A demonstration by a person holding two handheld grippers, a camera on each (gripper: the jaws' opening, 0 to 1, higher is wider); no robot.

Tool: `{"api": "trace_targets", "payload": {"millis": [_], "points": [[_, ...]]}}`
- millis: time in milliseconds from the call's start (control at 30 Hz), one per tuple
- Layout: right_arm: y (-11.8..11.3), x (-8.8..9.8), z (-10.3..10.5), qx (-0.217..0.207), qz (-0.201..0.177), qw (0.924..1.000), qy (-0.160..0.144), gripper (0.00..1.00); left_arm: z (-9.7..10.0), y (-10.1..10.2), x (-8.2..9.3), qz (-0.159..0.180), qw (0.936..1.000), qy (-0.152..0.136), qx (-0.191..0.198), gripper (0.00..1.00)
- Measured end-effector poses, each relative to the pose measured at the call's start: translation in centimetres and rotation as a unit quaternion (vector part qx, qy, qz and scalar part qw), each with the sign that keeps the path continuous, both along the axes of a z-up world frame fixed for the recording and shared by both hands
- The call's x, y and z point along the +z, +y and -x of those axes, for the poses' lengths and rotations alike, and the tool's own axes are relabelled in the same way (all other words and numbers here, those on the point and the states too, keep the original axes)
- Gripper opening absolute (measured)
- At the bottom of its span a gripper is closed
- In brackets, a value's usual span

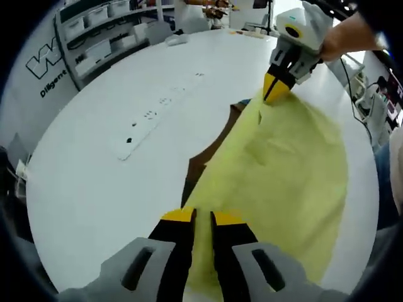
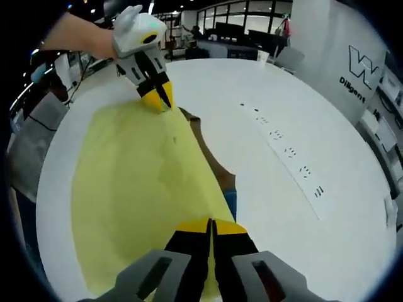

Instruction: Fold the garment on the visible template until the final outline fits inside the template.

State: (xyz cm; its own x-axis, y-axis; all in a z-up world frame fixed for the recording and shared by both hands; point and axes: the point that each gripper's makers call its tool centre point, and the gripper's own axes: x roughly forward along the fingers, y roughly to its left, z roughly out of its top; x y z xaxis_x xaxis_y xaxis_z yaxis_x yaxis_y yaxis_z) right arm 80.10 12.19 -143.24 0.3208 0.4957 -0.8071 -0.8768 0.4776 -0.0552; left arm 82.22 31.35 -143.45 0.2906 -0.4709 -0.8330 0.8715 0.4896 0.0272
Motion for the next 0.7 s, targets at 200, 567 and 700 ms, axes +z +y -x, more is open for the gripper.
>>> {"api": "trace_targets", "payload": {"millis": [200,567,700], "points": [[-0.01,-0.48,0.27,0.01,0.011,0.9999,0.002,0.1,0.38,-0.03,-0.84,-0.008,0.9999,0.012,-0.004,0.2],[0.08,-0.92,0.31,0.014,0.018,0.9997,0.005,0.0,0.76,-0.1,-0.5,-0.005,0.9998,0.016,-0.009,0.02],[0.62,-0.81,-0.14,0.013,0.009,0.9999,0.002,0.13,0.68,-0.05,-0.11,0.0,0.9999,0.014,-0.006,0.02]]}}
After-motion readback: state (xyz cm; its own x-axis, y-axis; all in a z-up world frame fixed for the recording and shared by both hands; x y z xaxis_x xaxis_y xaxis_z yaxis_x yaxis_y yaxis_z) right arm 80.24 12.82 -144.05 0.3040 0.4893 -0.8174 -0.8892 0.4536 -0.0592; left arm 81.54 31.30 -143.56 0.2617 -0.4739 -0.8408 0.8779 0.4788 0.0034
